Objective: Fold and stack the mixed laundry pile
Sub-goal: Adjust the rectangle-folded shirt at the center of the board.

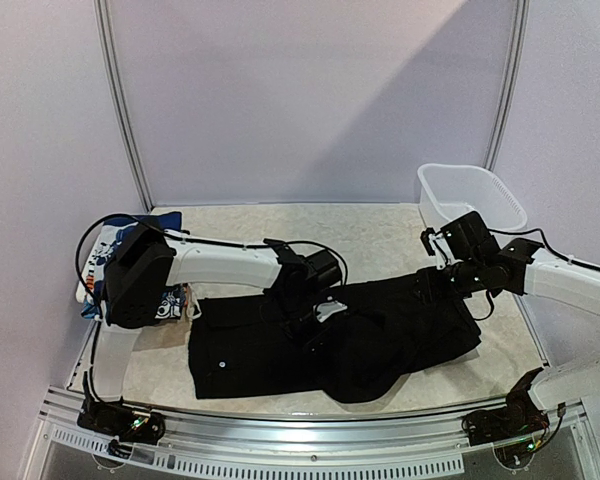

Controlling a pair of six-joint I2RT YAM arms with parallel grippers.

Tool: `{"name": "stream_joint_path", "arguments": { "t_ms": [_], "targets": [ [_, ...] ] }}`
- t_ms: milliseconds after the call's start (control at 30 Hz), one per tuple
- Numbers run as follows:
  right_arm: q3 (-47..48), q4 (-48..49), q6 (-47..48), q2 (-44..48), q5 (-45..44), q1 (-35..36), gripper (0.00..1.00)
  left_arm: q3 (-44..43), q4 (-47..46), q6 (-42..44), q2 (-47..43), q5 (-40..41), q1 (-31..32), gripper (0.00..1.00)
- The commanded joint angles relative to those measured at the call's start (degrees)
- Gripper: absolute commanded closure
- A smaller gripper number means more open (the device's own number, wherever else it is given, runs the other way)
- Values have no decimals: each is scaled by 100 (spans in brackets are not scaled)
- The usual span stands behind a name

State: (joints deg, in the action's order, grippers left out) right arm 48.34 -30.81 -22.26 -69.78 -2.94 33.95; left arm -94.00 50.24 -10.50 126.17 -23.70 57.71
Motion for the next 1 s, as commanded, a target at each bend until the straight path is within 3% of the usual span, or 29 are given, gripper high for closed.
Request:
{"name": "stream_joint_path", "arguments": {
  "t_ms": [0, 133, 400, 667, 967],
  "targets": [
    [-69, -73, -84, 43, -88, -34, 49, 78, 29, -20, -88, -167, 142, 89],
    [-126, -63, -126, 52, -75, -37, 49, 109, -12, -64, -113, -175, 152, 100],
    [-83, -97, -189, 146, -390, -37, 49, 21, -3, -420, -953, 172, 90, 100],
    [-35, 20, -278, 166, -716, -41, 47, 285, 323, -853, -2338, 1191, -125, 100],
    [126, 256, -241, 64, -891, -102, 46, 1196, 428, -2181, -3762, 1966, -730, 100]
  ]
}}
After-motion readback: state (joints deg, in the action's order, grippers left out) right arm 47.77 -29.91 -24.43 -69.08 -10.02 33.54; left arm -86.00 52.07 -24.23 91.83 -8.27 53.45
